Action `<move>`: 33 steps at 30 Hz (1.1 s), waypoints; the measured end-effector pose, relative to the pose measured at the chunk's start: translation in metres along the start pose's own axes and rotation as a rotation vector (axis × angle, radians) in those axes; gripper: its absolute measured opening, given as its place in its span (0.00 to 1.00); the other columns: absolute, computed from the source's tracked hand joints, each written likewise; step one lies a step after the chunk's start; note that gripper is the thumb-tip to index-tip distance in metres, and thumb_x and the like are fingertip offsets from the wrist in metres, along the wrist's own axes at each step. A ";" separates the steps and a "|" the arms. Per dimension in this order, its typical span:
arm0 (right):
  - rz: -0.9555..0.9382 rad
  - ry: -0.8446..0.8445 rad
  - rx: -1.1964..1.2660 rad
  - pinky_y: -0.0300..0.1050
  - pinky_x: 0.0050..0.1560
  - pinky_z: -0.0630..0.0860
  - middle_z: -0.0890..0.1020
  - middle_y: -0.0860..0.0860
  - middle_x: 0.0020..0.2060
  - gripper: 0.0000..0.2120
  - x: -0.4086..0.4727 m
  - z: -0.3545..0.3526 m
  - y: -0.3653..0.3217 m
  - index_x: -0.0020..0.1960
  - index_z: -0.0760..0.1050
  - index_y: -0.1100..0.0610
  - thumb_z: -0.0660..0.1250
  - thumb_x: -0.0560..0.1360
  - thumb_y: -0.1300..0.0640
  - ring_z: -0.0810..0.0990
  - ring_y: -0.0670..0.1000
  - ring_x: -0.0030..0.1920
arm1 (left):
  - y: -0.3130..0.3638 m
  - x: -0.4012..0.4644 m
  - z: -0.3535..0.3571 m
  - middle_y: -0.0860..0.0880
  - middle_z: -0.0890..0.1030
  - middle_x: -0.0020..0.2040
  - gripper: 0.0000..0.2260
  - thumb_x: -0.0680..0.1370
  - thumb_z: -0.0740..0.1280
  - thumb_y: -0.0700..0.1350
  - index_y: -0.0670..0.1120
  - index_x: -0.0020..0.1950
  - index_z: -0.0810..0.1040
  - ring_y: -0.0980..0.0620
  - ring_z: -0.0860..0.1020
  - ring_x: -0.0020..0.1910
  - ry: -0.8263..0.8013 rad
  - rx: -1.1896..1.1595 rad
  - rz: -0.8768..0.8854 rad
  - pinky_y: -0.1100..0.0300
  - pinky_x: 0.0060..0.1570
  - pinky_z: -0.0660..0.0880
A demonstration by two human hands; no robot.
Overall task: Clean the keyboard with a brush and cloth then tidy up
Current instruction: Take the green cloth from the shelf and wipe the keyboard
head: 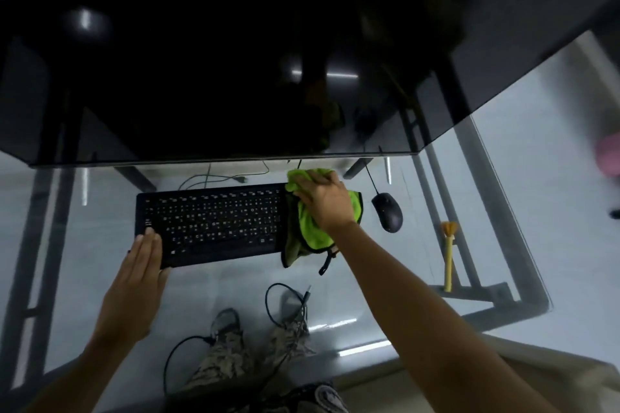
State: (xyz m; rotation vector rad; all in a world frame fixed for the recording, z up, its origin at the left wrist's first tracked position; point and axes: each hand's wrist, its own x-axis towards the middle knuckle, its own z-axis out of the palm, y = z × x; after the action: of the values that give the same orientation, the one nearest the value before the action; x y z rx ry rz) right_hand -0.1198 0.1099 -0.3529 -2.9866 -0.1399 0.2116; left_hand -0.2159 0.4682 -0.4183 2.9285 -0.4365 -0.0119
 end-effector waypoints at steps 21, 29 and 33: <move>-0.061 -0.093 -0.019 0.50 0.54 0.74 0.77 0.49 0.62 0.16 -0.040 -0.016 0.031 0.65 0.75 0.45 0.62 0.79 0.47 0.70 0.59 0.61 | 0.029 0.003 -0.012 0.36 0.58 0.76 0.35 0.71 0.62 0.31 0.45 0.77 0.58 0.35 0.57 0.74 -0.075 0.165 -0.081 0.47 0.73 0.40; 0.120 0.173 0.569 0.41 0.59 0.70 0.82 0.49 0.56 0.16 -0.097 -0.057 0.052 0.60 0.80 0.49 0.71 0.73 0.47 0.77 0.54 0.57 | 0.224 0.060 -0.059 0.58 0.60 0.74 0.36 0.74 0.57 0.70 0.54 0.78 0.57 0.57 0.59 0.74 -0.362 -0.907 -0.163 0.56 0.72 0.58; 0.305 0.263 0.887 0.37 0.57 0.73 0.81 0.45 0.56 0.18 -0.149 -0.087 0.071 0.61 0.79 0.51 0.56 0.82 0.45 0.77 0.43 0.58 | 0.316 0.092 -0.068 0.53 0.79 0.63 0.30 0.71 0.69 0.65 0.52 0.69 0.72 0.54 0.78 0.61 -0.674 -1.551 -0.389 0.54 0.63 0.72</move>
State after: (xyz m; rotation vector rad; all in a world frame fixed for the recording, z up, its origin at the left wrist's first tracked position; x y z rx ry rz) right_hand -0.2478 0.0125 -0.2582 -2.1040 0.3500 -0.0798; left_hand -0.2171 0.1561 -0.2929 1.3428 0.1112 -0.9181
